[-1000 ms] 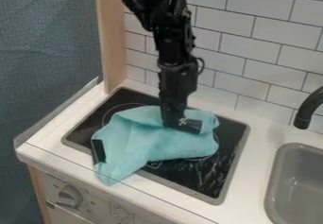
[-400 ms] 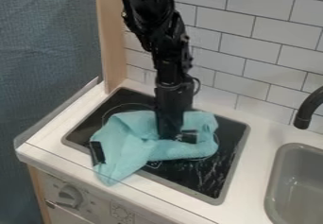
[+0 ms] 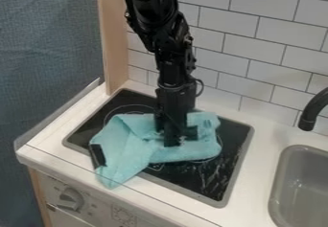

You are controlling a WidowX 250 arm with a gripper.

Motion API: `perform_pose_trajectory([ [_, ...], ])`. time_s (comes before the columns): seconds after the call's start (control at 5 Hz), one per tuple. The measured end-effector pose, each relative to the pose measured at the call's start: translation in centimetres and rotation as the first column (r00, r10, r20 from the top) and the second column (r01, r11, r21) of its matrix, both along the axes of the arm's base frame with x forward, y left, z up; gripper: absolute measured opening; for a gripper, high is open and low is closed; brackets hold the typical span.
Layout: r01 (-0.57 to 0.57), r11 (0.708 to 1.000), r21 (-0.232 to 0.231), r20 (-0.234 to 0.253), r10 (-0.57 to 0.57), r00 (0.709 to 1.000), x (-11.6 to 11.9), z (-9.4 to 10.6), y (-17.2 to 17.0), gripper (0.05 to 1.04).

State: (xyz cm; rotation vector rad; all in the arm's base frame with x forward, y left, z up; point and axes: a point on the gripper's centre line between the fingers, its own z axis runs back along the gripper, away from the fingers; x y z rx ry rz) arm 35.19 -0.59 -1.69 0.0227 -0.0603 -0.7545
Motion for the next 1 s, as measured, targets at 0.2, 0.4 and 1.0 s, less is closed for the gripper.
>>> perform_pose_trajectory([
  [0.2, -0.004, 1.0, -0.004, -0.018, 0.004, 1.0, -0.3, 0.2, -0.1, 0.987],
  [0.4, -0.013, 1.0, -0.027, 0.015, 0.013, 1.0, 0.2, 3.0, -0.5, 1.007],
  [1.0, -0.011, 0.994, -0.105, 0.097, 0.021, 0.995, -0.2, 10.5, -1.7, 0.999],
])
